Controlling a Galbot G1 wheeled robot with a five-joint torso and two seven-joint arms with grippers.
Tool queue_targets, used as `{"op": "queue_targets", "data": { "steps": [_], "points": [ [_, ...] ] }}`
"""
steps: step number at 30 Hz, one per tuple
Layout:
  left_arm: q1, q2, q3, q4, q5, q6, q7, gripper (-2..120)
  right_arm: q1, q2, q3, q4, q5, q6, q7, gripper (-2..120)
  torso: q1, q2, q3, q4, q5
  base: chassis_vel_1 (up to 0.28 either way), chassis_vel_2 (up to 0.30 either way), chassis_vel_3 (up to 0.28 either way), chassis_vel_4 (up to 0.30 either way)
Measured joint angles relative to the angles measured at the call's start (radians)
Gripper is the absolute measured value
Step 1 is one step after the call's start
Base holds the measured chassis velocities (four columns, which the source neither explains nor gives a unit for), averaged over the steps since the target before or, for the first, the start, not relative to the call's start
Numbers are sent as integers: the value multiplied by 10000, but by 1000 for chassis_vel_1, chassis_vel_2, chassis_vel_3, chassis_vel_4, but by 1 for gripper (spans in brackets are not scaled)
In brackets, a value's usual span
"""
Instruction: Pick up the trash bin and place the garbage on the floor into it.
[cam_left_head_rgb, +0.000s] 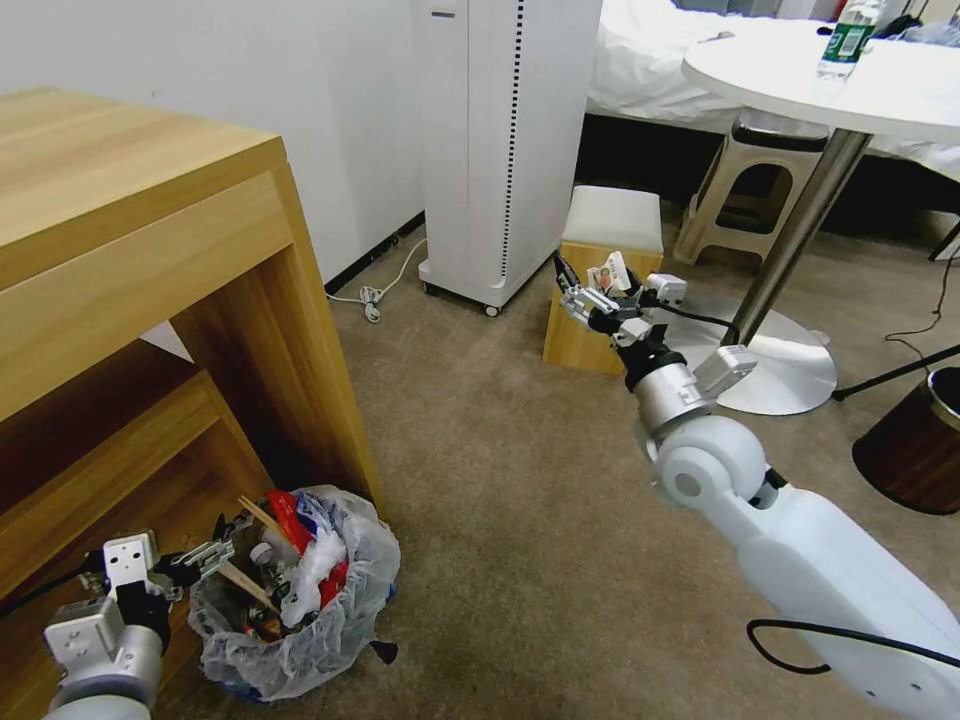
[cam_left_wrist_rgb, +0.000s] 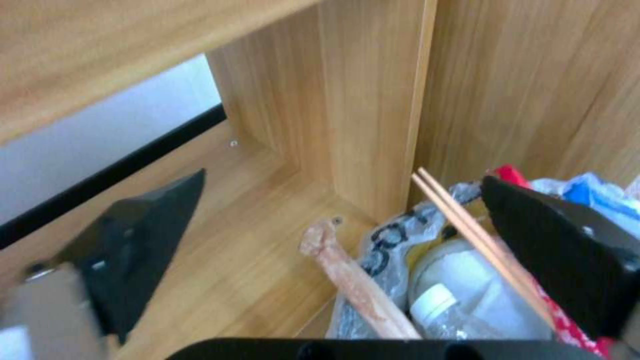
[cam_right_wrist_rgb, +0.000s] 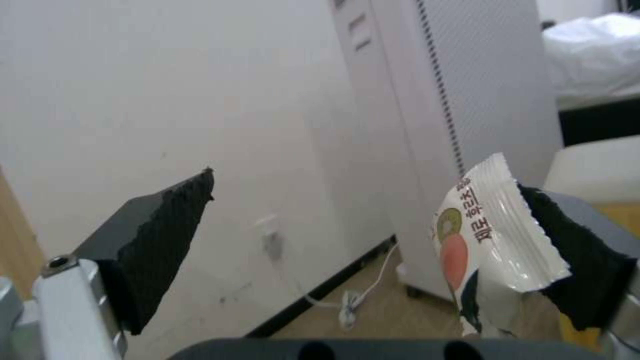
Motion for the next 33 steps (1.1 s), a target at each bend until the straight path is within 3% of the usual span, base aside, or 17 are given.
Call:
{"op": "queue_targets", "data": {
  "steps": [2,3,8,15,20,22,28,33],
  "points": [
    [3,3,-10,9,1,-1,0,101,60,60,-114,-57,-15,0,-1,100,0,0,0,0,1,0,0,0,0],
    [-10,-10,-16,3,-3,-1,2,100,450,228,-759,-174,58,1,-25,100,0,0,0,-1,-1,0,0,0,0],
    [-57,-83,11,20,11,20,2,100,995,524,-1722,-282,204,116,-240,100,0,0,0,2,-1,0,0,0,0],
    [-195,23,20,-4,-76,179,-15,100,1768,656,-3867,-442,1513,810,-1848,100,0,0,0,-1,-2,0,0,0,0],
    [-242,44,20,7,-105,199,-35,100,2127,866,-4827,-570,2130,818,-2247,100,0,0,0,-3,-1,0,0,0,0],
    [-266,60,8,9,-134,221,-50,100,2597,1185,-5822,-847,2612,818,-2440,100,0,0,0,2,0,0,0,0,0],
    [-442,155,75,28,-205,301,-69,100,4038,1916,-8571,-1547,3809,440,-2055,100,0,0,0,-2,-4,0,0,0,0],
    [-506,146,120,59,-206,304,-66,100,4233,2506,-9334,-1795,3910,192,-1540,100,0,-1,1,-1,-1,0,0,0,0]
  ]
}}
